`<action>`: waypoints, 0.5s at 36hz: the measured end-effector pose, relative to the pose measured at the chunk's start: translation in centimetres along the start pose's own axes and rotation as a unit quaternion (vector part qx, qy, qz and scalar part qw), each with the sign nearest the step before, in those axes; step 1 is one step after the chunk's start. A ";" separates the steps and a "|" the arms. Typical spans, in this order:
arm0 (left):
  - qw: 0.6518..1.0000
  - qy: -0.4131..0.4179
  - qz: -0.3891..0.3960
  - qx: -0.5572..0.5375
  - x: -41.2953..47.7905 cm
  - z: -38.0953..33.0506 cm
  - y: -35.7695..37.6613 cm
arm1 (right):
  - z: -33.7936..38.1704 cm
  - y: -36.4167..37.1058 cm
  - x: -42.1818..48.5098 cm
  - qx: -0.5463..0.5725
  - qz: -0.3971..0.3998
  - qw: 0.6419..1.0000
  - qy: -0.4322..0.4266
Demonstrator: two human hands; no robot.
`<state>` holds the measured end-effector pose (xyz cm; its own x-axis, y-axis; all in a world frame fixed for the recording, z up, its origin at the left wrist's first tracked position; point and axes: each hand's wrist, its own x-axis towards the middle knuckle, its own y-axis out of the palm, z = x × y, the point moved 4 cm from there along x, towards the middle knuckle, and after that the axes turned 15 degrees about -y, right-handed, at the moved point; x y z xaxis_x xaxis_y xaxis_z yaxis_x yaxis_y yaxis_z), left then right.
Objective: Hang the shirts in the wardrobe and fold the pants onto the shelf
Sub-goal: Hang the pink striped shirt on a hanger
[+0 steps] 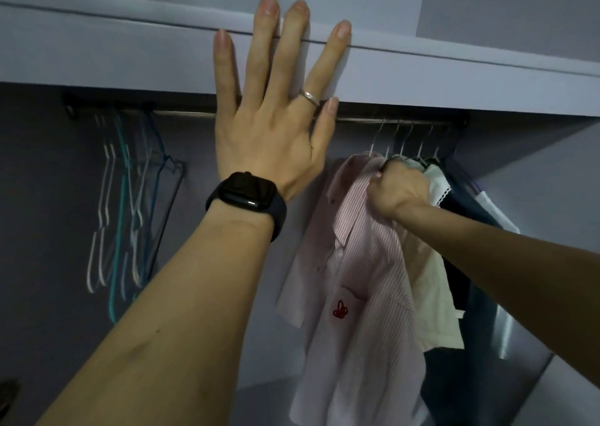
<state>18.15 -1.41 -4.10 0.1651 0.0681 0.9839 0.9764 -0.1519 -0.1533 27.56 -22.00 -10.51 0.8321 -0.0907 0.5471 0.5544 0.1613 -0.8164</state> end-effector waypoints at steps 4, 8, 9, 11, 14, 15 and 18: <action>1.000 -0.007 -0.015 -0.002 -0.1 -0.2 0.2 | -0.3 0.0 2.0 -0.008 0.011 1.000 0.019; 1.000 -0.011 -0.024 -0.005 0.1 -0.1 0.4 | -0.3 0.5 3.4 -0.052 0.030 0.998 0.007; 1.000 -0.009 -0.024 -0.004 0.1 -0.1 0.4 | -0.4 0.9 3.3 -0.059 0.040 0.997 0.004; 1.000 -0.007 -0.023 -0.002 -0.1 0.0 0.4 | -1.1 2.1 3.1 -0.026 0.064 0.997 0.018; 1.000 -0.010 -0.022 0.001 -0.2 0.1 0.4 | -3.0 3.1 2.9 -0.020 0.099 0.994 0.041; 1.000 -0.011 -0.021 0.003 -0.2 0.1 0.4 | -3.8 3.0 3.0 -0.025 0.111 0.992 0.047; 1.000 -0.012 -0.023 0.008 0.0 0.1 0.4 | -6.8 1.4 3.5 -0.046 0.115 0.986 0.111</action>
<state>18.55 -1.42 -4.20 0.1223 0.0986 0.9876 0.9852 -0.1325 -0.1088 31.32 -28.74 -11.04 0.9125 -0.2771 0.3008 0.3419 0.1128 -0.9330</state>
